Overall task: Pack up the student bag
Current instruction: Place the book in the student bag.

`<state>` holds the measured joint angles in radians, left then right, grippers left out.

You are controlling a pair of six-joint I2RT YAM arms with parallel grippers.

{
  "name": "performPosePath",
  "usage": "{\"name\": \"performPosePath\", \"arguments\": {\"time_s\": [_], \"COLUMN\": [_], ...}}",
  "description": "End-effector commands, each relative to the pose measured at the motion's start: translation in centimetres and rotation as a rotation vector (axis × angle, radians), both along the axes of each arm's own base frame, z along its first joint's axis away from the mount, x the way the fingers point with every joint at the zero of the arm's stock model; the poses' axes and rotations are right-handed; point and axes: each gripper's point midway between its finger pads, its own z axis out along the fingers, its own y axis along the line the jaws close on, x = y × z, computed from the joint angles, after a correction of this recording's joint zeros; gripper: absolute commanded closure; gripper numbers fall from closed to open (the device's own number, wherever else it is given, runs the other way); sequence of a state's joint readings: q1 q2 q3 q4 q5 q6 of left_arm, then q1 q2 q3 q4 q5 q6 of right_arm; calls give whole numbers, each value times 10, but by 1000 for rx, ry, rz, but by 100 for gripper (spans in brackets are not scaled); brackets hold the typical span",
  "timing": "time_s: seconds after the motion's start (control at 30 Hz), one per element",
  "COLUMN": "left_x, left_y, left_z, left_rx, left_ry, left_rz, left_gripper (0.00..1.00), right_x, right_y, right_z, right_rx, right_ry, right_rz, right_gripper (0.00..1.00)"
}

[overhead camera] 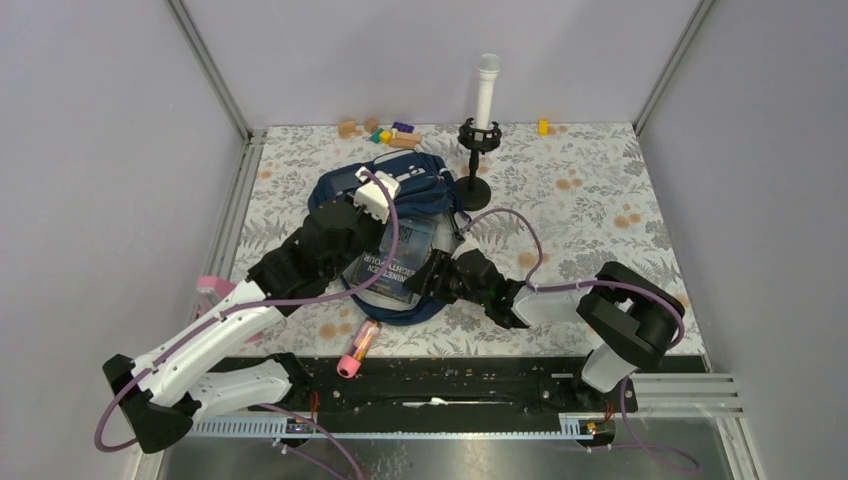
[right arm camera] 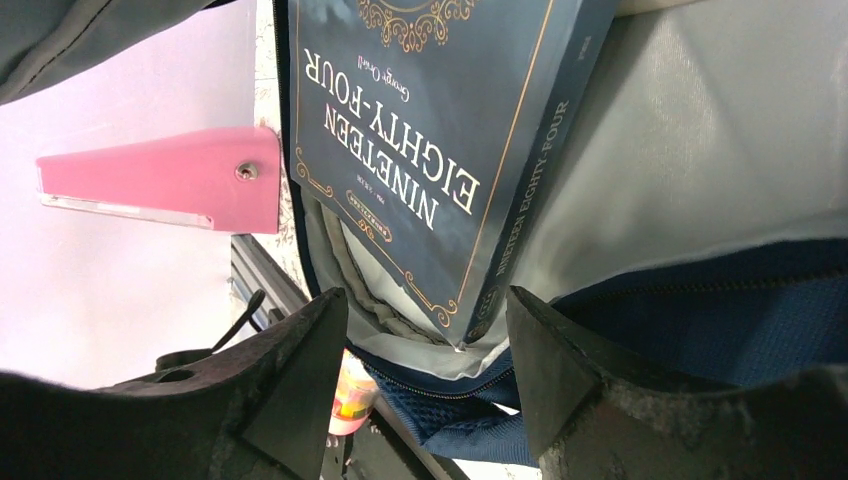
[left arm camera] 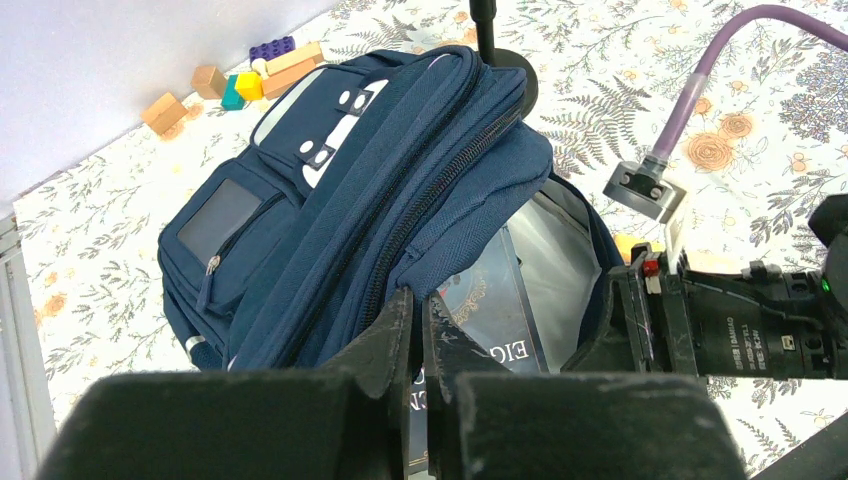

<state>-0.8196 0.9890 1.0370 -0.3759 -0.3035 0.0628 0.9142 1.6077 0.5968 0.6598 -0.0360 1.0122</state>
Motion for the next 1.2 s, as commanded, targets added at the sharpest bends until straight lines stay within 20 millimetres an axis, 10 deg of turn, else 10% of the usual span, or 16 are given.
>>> {"name": "performPosePath", "arguments": {"time_s": [0.0,0.57,0.9,1.17], "left_x": [3,2,2,2], "left_y": [-8,-8,-8,-7], "left_z": [60,61,60,60], "left_rx": [-159,-160,-152,-148], "left_ry": [-153,-155,-158,-162], "left_rz": [-15,-20,-24,-22], "left_gripper": [100,100,100,100], "right_x": [-4,3,16,38], "right_y": [6,34,15,5], "right_z": [-4,-26,9,35], "right_rx": [40,123,125,102], "right_ry": [7,24,-88,-67], "right_rz": [-42,-68,-148,-111], "right_gripper": [33,36,97,100]}}
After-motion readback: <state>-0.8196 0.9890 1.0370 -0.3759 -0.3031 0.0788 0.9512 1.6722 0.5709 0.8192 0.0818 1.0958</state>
